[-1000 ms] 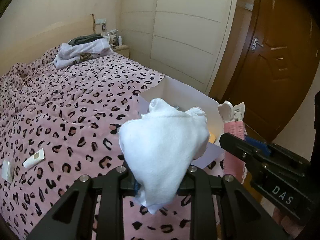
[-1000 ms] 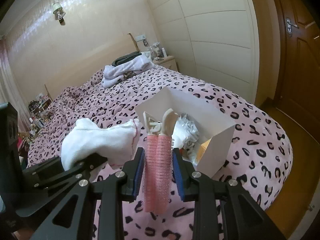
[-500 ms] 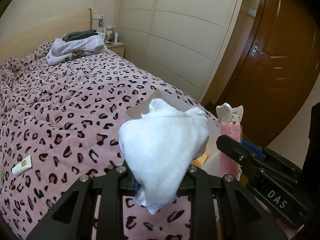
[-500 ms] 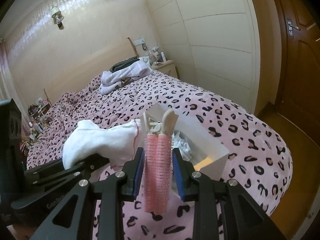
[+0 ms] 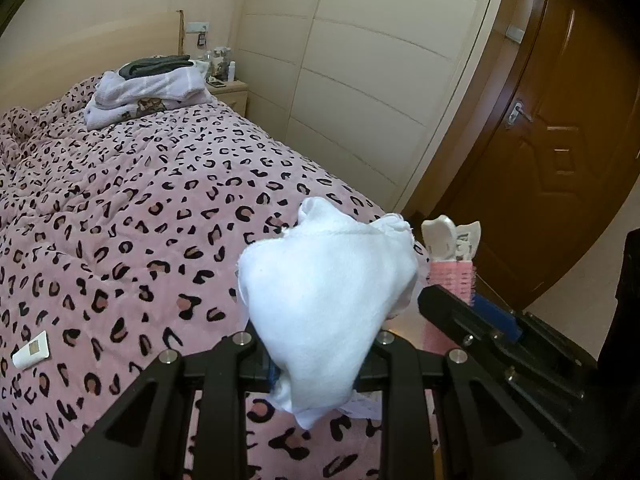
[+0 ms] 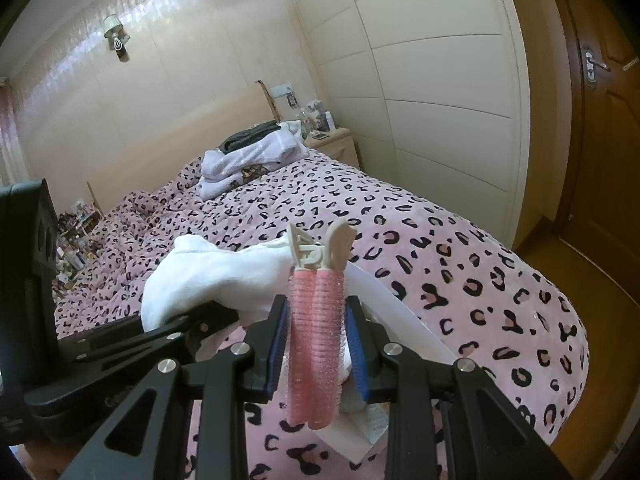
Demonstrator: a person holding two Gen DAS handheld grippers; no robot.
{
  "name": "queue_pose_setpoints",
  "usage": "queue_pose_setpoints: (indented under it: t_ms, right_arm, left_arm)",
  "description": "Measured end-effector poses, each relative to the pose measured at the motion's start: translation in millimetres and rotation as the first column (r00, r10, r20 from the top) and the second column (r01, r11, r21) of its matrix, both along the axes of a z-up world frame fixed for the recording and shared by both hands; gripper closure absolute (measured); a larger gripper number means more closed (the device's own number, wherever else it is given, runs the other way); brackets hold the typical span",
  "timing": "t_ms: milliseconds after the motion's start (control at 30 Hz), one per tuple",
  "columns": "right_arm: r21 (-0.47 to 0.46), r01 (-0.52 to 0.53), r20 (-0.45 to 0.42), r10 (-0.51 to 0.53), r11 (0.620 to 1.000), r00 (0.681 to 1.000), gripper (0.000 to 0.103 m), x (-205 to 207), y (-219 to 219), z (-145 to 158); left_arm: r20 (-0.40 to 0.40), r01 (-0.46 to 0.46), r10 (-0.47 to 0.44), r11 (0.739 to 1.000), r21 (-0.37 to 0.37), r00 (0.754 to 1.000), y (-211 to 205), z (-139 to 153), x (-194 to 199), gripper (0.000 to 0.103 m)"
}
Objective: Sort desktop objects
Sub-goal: 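Carry white cloth in left tool while right tool carries roller to paper bag, then drop cloth into paper bag with left tool while right tool lowers roller inside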
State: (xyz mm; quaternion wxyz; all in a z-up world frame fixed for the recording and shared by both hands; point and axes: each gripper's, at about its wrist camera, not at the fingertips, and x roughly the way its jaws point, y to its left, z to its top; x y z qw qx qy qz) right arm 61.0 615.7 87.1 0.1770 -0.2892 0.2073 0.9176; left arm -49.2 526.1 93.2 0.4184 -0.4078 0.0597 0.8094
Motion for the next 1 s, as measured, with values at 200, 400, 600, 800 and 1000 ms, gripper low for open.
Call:
queue_pose_setpoints:
  t_ms: [200,400,600,800,1000]
  right_arm:
    - [-0.012,0.011,0.031,-0.011,1.0,0.999,0.074,-10.0,10.0,-14.5]
    - [-0.035,0.027,0.058,-0.025,0.999,0.998,0.074,-12.7,20.9,-31.0]
    - [-0.053,0.032,0.083,-0.028,0.998,0.996,0.074,-14.3,25.9,-45.0]
    - [-0.071,0.038,0.106,-0.031,0.997,0.994,0.074,-15.7,30.9,-58.0]
    - [-0.076,0.045,0.119,-0.035,0.996,0.992,0.074,-15.8,33.8,-66.3]
  left_arm:
    - [0.007,0.0,0.0,0.999,-0.032,1.0,15.3,-14.8,-8.2,0.078]
    - [0.007,0.006,-0.005,0.998,-0.063,1.0,26.4,-32.8,-11.2,0.078]
    - [-0.001,0.01,-0.01,0.996,-0.084,1.0,33.9,-48.5,-12.7,0.078]
    - [-0.017,0.02,-0.021,0.996,-0.088,1.0,39.7,-53.1,-13.7,0.078]
    - [-0.038,0.024,-0.027,0.995,-0.094,0.999,44.2,-56.2,-13.0,0.078]
